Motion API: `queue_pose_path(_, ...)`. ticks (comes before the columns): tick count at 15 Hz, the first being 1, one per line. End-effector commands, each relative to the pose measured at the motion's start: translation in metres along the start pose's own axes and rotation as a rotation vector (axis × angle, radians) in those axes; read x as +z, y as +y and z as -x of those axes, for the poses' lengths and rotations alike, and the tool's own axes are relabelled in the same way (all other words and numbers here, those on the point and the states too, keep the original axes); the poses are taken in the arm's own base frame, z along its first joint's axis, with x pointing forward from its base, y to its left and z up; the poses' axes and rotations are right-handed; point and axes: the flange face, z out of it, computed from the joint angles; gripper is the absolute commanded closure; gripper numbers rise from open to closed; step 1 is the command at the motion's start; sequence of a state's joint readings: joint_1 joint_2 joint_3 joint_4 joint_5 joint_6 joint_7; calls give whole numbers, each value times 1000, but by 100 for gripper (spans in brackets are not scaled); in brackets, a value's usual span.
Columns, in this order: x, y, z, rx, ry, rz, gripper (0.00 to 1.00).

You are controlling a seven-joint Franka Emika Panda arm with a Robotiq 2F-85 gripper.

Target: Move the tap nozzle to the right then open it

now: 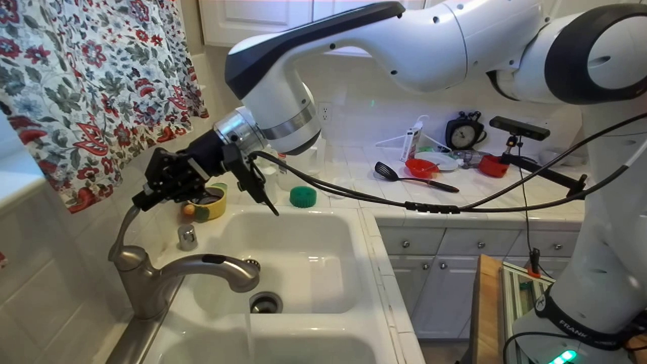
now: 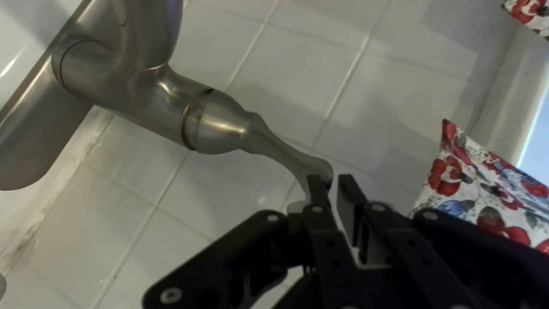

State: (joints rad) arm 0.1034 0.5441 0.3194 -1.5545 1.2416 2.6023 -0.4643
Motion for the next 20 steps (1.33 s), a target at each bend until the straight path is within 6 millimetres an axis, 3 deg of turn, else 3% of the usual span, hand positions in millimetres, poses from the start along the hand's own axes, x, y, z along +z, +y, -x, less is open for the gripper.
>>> queue_pose_path(1,5,-9,-3,-8,-1,-27,65)
queue_pose_path(3,4,-5,-2,-2,-1,-11,56)
queue_pose_path(7,-12,7,3,4,6,47,29)
queue_pose_path(11,-45,11,13,-30,5,130,2)
queue_pose_path(20,-98,-38,85,-364,-112,492,0)
